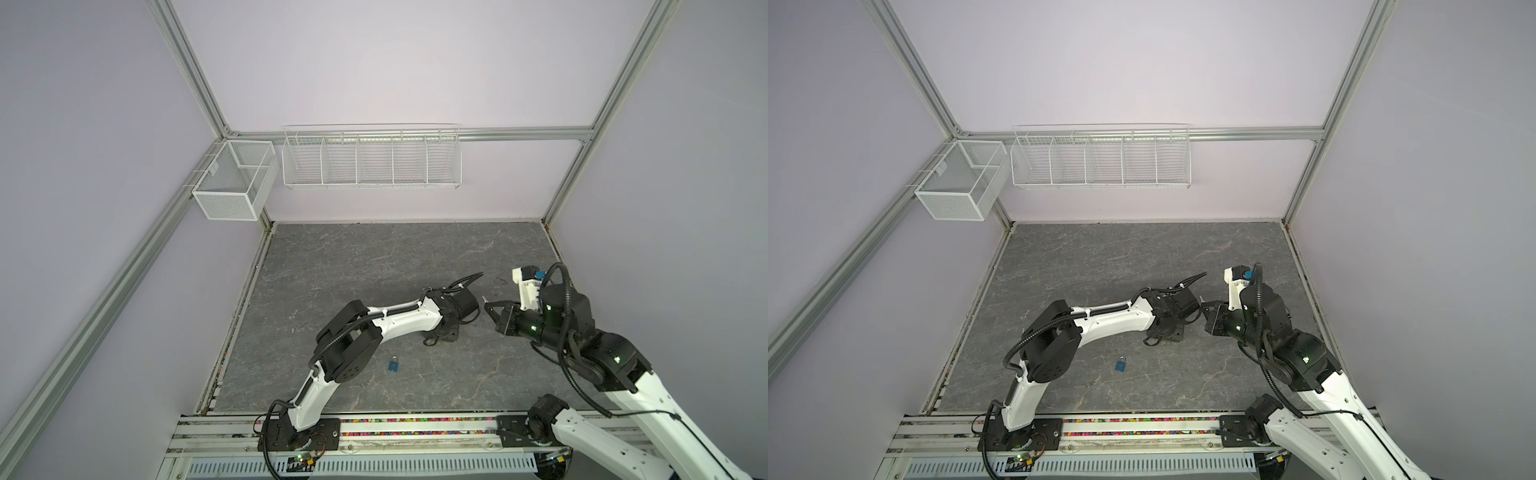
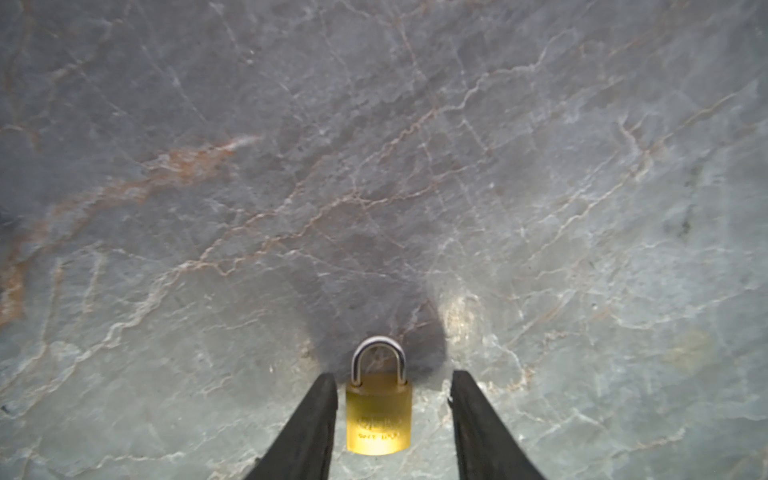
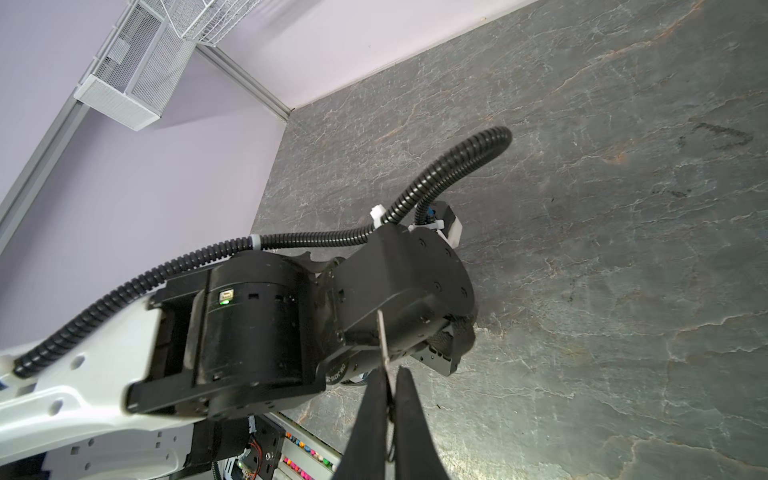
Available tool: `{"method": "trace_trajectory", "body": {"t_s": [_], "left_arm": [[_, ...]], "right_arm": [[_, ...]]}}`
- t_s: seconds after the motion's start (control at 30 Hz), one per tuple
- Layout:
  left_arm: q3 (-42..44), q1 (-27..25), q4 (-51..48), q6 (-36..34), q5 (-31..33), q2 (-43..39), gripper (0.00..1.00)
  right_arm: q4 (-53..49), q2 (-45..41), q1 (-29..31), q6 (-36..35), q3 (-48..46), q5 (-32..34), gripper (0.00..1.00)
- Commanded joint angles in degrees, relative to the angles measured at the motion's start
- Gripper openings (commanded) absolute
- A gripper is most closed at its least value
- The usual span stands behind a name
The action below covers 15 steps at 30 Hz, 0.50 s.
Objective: Unlock with the key
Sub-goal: 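Grasp the yellow padlock body with the left gripper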
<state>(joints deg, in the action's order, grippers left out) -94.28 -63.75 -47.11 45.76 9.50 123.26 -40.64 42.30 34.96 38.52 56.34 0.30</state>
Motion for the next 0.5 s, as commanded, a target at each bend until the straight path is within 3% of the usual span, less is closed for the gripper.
{"method": "trace_trajectory", "body": {"t_s": [0.0,0.47], "left_arm": [[-1.5,-0.5,-5.2,0.0,2.5,1.5,0.44],[-2.4,-0.8,-5.1,0.6,3.7,3.5,0.36]], "right_arm": [[1.7,0.2,-0.1,-0.4,0.7,-1.1,0.07],[1.9,0.6,-0.1,-0.6,0.8,-1.0,0.07]]}}
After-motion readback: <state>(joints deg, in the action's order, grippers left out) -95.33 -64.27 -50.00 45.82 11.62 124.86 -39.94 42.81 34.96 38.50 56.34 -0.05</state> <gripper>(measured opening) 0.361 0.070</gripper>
